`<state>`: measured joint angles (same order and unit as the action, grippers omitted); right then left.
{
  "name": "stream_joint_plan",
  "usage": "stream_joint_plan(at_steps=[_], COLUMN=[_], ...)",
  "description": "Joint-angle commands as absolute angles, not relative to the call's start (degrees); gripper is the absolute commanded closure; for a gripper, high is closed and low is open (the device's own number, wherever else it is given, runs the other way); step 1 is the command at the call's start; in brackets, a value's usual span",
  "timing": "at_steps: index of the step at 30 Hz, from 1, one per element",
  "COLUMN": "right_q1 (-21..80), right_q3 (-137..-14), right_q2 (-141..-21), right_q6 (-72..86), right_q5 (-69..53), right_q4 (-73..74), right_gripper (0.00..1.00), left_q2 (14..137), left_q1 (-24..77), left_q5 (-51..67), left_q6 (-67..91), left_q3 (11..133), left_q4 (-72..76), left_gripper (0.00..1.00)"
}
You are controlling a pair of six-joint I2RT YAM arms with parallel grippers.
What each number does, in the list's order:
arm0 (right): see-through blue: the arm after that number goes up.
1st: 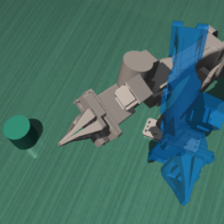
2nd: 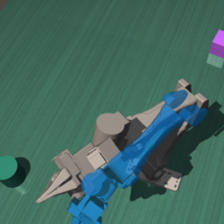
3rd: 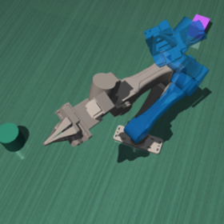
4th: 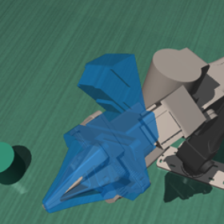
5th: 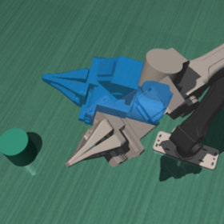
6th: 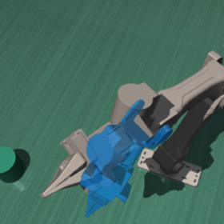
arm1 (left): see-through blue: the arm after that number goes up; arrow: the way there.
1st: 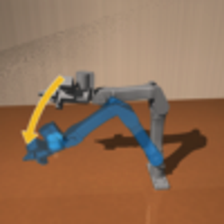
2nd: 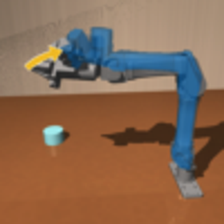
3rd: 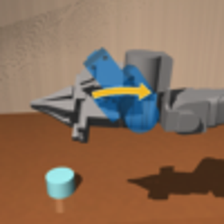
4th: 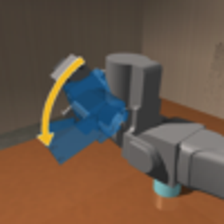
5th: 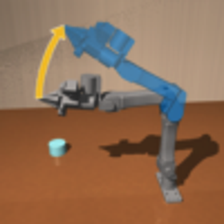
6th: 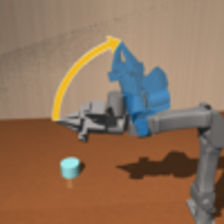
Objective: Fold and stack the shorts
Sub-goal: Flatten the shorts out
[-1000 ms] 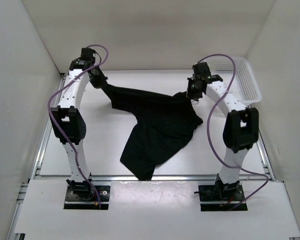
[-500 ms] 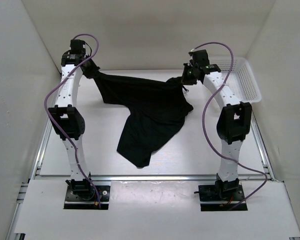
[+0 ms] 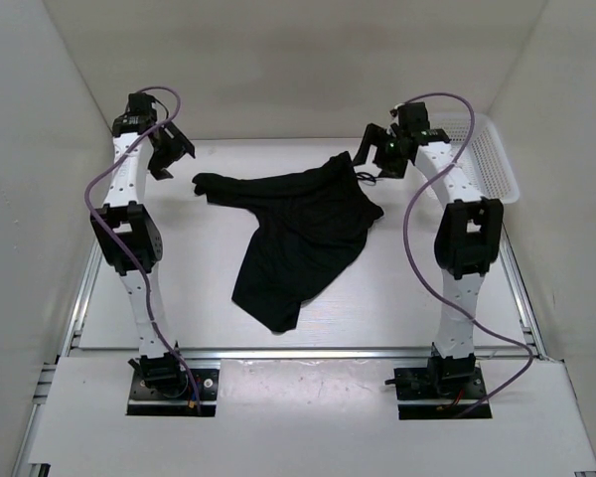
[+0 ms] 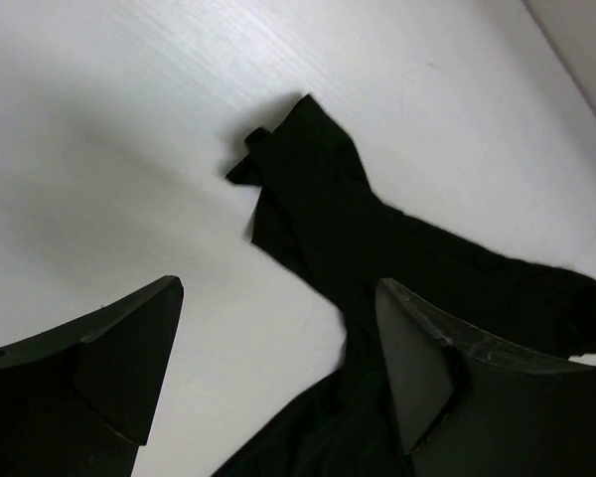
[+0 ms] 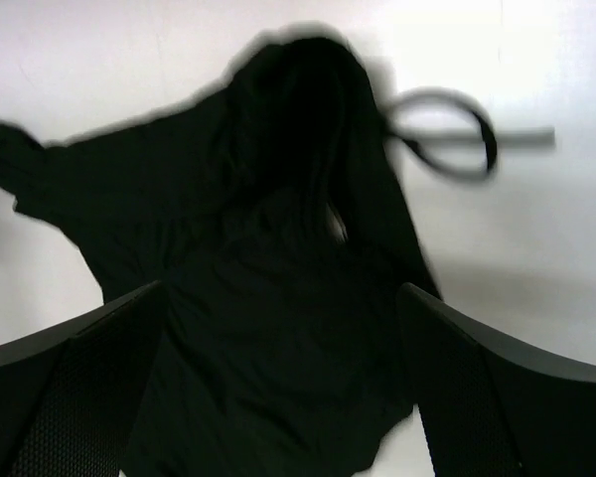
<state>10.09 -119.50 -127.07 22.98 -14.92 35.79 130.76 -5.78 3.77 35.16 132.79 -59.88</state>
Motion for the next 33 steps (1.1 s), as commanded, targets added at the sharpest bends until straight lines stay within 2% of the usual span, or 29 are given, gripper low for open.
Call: stream_joint_plan(at_steps=[1, 4, 8, 9, 12, 13, 16, 21, 25, 28, 29, 33], right_q1=[9.9, 10.5, 10.5, 10.5, 10.5, 10.5, 10.5, 10.5, 11.2, 12.4, 12.4, 12.9], right_q3=[-109.7, -96.5, -84.2, -81.2, -77.6, -76.0, -74.3, -73.7, -73.7, -74.8, -74.8, -74.8], right_q2=[-115.3, -107.9, -102.0, -101.2, -100.5, -100.5, -102.1, -106.5, -109.2, -111.4, -112.1, -111.4], right_q6=[23.1, 23.7, 23.7, 23.7, 23.7, 23.7, 25.3, 27.1, 27.7, 27.7, 27.7, 27.7], right_q5=[-14.4, -13.0, -12.0, -11.5, -11.5, -11.5, -12.0, -11.5, -11.5, -12.0, -12.6, -12.6], right_q4=[33.5, 31.2, 30.0, 30.0, 30.0, 29.4, 27.4, 25.0, 23.6, 23.6, 22.9, 22.3], right_gripper=[0.01, 0.06, 0.09, 0.09, 0.1, 0.13, 0.22, 0.28, 0.33, 0.48, 0.63, 1.0], left_q2=[119.3, 111.9, 103.4, 100.4, 95.2, 94.2, 92.9, 95.1, 100.1, 101.9, 102.0, 99.8], left_q1=[-5.2, -1.3, 7.6, 8.9, 13.0, 13.9, 17.7, 21.3, 21.8, 21.8, 21.1, 16.2], left_q5=[0.8, 0.2, 0.6, 1.4, 4.7, 5.7, 7.7, 7.0, 6.4, 5.9, 5.9, 1.3], left_q6=[33.0, 32.4, 32.3, 33.0, 35.8, 37.9, 42.1, 46.0, 46.6, 46.6, 45.8, 44.1], left_q3=[128.6, 117.2, 99.8, 92.1, 80.5, 73.8, 64.5, 58.9, 58.2, 59.6, 60.1, 63.2], left_q4=[-60.8, -59.5, -58.4, -56.9, -54.8, -52.9, -50.0, -46.8, -45.5, -45.5, -45.5, -48.2], left_gripper=[0.11, 0.2, 0.22, 0.22, 0.22, 0.22, 0.22, 0.22, 0.31, 0.82, 0.9, 0.9])
